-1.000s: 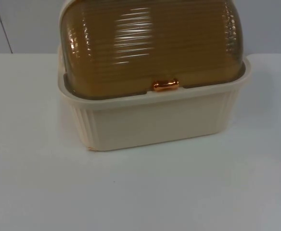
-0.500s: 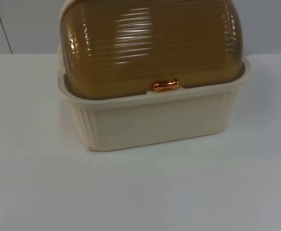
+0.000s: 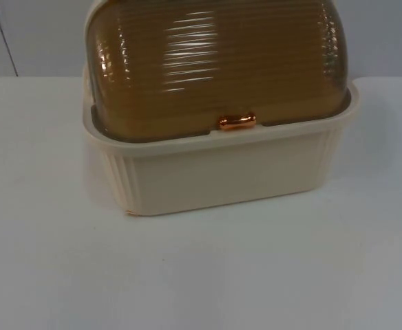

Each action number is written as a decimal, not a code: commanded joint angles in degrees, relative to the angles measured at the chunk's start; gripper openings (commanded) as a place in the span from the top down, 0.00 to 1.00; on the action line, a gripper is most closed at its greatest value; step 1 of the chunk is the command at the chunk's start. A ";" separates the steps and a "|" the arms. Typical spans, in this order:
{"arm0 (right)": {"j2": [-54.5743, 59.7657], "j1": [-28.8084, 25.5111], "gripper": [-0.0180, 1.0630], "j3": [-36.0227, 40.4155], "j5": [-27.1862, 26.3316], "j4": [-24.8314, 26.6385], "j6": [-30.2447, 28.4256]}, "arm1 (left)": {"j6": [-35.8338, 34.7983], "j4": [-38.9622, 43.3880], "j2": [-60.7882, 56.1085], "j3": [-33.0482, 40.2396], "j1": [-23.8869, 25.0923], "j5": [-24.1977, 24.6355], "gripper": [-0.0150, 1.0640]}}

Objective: Open the box lid with the left hand, place the block into the box with the right hand, then close the box lid with the left hand.

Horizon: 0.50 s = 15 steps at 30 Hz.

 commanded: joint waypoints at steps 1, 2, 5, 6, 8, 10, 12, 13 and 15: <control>0.06 -0.04 0.01 1.41 0.31 -0.03 -0.50 | -1.56 -0.76 0.05 2.40 -0.42 0.00 0.02; 0.06 -0.04 0.01 2.43 0.31 -0.13 -0.50 | -3.63 -0.56 0.05 4.58 -0.42 0.00 0.02; 0.06 -0.04 0.01 5.52 0.87 -1.69 1.51 | -8.62 3.44 0.05 10.65 -0.42 0.44 0.02; 0.06 -0.04 0.01 5.52 0.87 -1.69 1.51 | -8.62 3.44 0.05 10.65 -0.42 0.44 0.02; 0.06 -0.04 0.01 7.87 1.49 -3.33 4.02 | -9.23 5.93 0.05 13.51 -0.42 1.40 0.02; 0.06 -0.04 0.01 10.35 2.07 -4.39 5.31 | -10.36 7.51 0.05 15.04 -0.42 3.86 0.02; 0.06 -0.04 0.01 11.51 2.33 -4.54 5.31 | -10.36 7.79 0.05 15.70 -0.42 4.85 0.02; 0.06 -0.04 0.01 12.39 2.49 -4.54 5.49 | -10.36 7.89 0.05 16.23 -0.42 5.63 0.02; 0.06 -0.04 0.01 14.71 2.88 -4.89 6.18 | -10.36 7.89 0.05 18.22 -0.42 7.75 0.02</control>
